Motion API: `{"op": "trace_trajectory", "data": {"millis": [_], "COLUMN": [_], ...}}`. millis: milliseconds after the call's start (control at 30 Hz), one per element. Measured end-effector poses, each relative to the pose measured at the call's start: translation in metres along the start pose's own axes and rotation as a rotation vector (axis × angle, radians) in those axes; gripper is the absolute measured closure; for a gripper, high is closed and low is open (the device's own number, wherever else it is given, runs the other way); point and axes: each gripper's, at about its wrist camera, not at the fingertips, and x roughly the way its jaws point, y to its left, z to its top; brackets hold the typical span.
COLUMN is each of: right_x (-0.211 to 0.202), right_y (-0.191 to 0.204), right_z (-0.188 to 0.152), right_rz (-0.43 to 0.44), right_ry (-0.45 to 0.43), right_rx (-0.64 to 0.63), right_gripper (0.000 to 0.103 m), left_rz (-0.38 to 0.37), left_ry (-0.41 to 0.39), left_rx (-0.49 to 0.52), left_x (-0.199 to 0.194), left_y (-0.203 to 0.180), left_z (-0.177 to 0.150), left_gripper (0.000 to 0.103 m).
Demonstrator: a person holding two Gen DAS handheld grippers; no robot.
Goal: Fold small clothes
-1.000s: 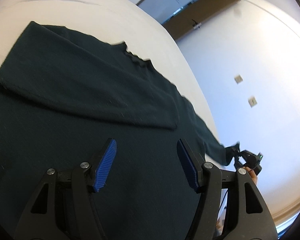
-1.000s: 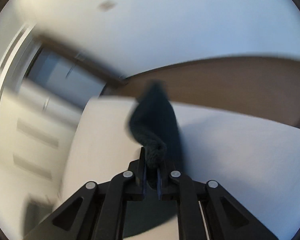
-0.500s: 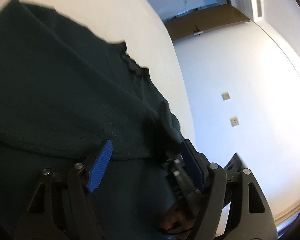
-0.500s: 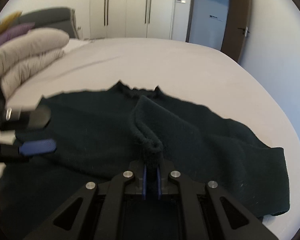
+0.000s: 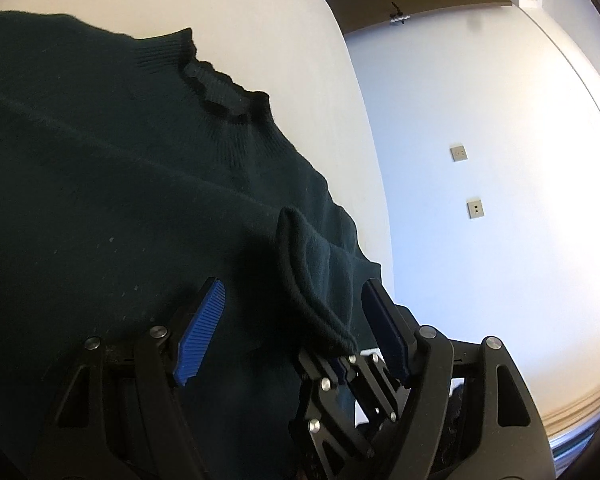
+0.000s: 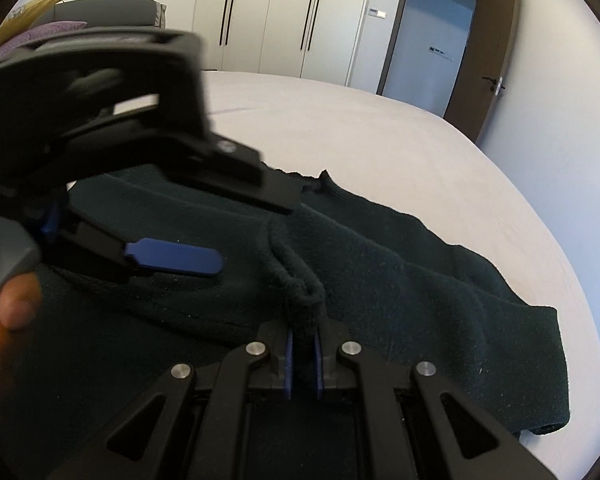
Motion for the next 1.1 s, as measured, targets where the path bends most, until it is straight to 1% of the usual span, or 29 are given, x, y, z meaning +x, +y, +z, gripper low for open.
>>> {"op": "trace_trajectory", "data": {"millis": [33, 100, 133, 167, 233, 300, 333, 367, 400, 433, 500, 600, 667, 700, 733, 767, 800, 833, 867, 900, 967, 1033, 1100], "right_x": [-0.001, -0.002, -0.003, -0.008, -0.008, -0.008, -0.008, -0.008, -0.008, -0.009, -0.012, -0.025, -0.035, -0.039, -0.045, -0.049, -0.051, -0.049, -0.046, -0.04, -0.03, -0.025, -0.02], "right_y": [0.0, 0.003, 0.004, 0.002, 0.004, 0.005, 0.006, 0.009, 0.01, 0.01, 0.01, -0.003, -0.026, -0.036, -0.054, -0.068, -0.089, -0.106, -0.116, -0.133, -0.155, -0.166, -0.176], "right_z": [0.0, -0.001, -0.001, -0.005, -0.004, -0.003, -0.002, -0.001, -0.002, -0.001, -0.001, -0.006, -0.015, -0.018, -0.027, -0.034, -0.047, -0.058, -0.066, -0.082, -0.104, -0.117, -0.122], "right_rz": [0.002, 0.004, 0.006, 0.008, 0.008, 0.009, 0.01, 0.012, 0.018, 0.024, 0.045, 0.115, 0.176, 0.198, 0.238, 0.265, 0.303, 0.338, 0.367, 0.427, 0.488, 0.543, 0.585], "right_ry": [0.0, -0.004, -0.004, -0.006, -0.004, -0.003, -0.003, -0.003, -0.001, 0.002, 0.003, 0.008, 0.022, 0.022, 0.019, 0.019, 0.025, 0.038, 0.048, 0.061, 0.067, 0.045, 0.021], "right_rx": [-0.001, -0.008, -0.013, -0.014, -0.017, -0.02, -0.022, -0.025, -0.027, -0.026, -0.009, 0.081, 0.222, 0.279, 0.38, 0.456, 0.581, 0.682, 0.753, 0.888, 1.073, 1.189, 1.265], "right_gripper": [0.094, 0.094, 0.094, 0.094, 0.094, 0.094, 0.094, 0.094, 0.092, 0.09, 0.087, 0.081, 0.074, 0.069, 0.062, 0.059, 0.057, 0.056, 0.056, 0.055, 0.055, 0.056, 0.056], "left_rz": [0.001, -0.01, -0.008, -0.007, -0.002, -0.004, 0.0, 0.003, 0.003, 0.0, 0.007, 0.025, 0.046, 0.069, 0.095, 0.116, 0.121, 0.125, 0.13, 0.135, 0.14, 0.152, 0.153], "left_ry": [0.001, 0.021, 0.027, 0.032, 0.046, 0.05, 0.045, 0.04, 0.038, 0.036, 0.027, 0.009, -0.01, -0.023, -0.035, -0.048, -0.054, -0.066, -0.075, -0.083, -0.097, -0.111, -0.119], "left_rx": [-0.005, -0.009, -0.007, -0.002, 0.011, 0.012, 0.014, 0.015, 0.014, 0.016, 0.032, 0.071, 0.081, 0.101, 0.13, 0.156, 0.163, 0.173, 0.18, 0.187, 0.194, 0.197, 0.181], "left_x": [0.002, 0.008, 0.008, 0.009, 0.013, 0.017, 0.017, 0.016, 0.016, 0.016, 0.015, 0.01, 0.004, -0.001, -0.006, -0.012, -0.016, -0.023, -0.029, -0.036, -0.047, -0.06, -0.072], "left_y": [0.001, 0.001, 0.002, 0.002, 0.0, 0.0, 0.0, 0.0, 0.0, -0.001, -0.004, -0.011, -0.012, -0.014, -0.017, -0.021, -0.023, -0.026, -0.029, -0.031, -0.034, -0.031, -0.023], "left_z": [0.002, 0.005, 0.005, 0.005, 0.005, 0.008, 0.009, 0.011, 0.011, 0.013, 0.015, 0.014, 0.013, 0.014, 0.015, 0.017, 0.019, 0.023, 0.025, 0.027, 0.03, 0.035, 0.037], "left_gripper": [0.037, 0.056, 0.061, 0.07, 0.071, 0.081, 0.083, 0.091, 0.095, 0.095, 0.097, 0.098, 0.098, 0.098, 0.098, 0.098, 0.098, 0.098, 0.098, 0.098, 0.098, 0.098, 0.098]}}
